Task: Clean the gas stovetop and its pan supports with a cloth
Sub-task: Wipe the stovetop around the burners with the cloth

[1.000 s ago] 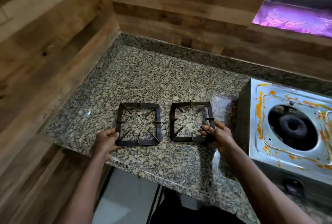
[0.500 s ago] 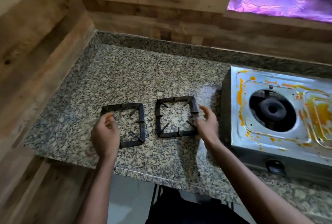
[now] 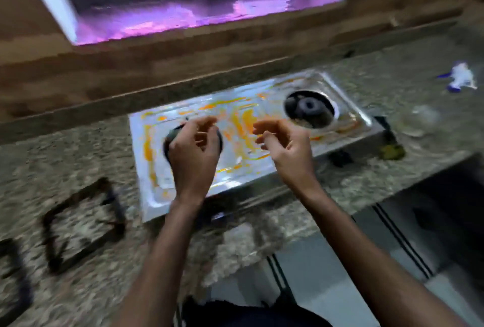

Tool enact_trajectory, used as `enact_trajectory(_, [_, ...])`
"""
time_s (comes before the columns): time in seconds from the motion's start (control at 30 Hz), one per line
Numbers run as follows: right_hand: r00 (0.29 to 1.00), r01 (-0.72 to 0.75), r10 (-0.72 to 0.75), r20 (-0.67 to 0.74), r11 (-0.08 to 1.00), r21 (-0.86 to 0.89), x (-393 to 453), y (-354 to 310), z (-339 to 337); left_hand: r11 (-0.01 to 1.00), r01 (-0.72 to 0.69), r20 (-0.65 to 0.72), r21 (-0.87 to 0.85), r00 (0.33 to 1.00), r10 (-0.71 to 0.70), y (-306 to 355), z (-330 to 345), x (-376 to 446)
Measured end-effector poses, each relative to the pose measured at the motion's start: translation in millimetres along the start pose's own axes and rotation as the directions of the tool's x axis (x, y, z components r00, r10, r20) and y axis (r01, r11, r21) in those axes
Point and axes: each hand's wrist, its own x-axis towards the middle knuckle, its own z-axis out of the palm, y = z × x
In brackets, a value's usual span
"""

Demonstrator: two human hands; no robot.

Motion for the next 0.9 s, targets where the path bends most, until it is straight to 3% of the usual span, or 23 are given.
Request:
enact_trajectory(0.23, [0.937,-0.093,0.074,-0.342,0.995,-0.038,17,50,-211,0.989,-0.058,0.296,-0.137,0.95,0.097,90,195,-49])
enact_trajectory(0.27, [0.91,-0.119,0.089,-0.405,0.992,-0.049,24,63,-258,0.987,-0.049,0.365,-0.156,0.925,0.103,109,241,-60])
enact_trajectory(0.43, [0.826,-0.33,0.25,-0.505,0.941,-0.073,32,125,-332,0.981,-0.15,0.585,-0.124,0.787,0.194,119,317,-100])
enact_trajectory(0.63, [0.743,-0.584,0.459,-0.487,0.8,-0.138,68,209,-416,0.966,-0.255,0.786,0.032,0.604,0.134,117,442,-131])
enact_trajectory(0.8, [0.727,-0.672,0.551,-0.409,0.693,-0.261,89,242,-451,0.944,-0.239,0.828,0.229,0.557,-0.06,92,513,-136])
enact_trajectory(0.9, [0.76,-0.65,0.568,-0.316,0.655,-0.385,102,255,-467,0.896,-0.255,0.784,0.363,0.603,-0.146,75,537,-137])
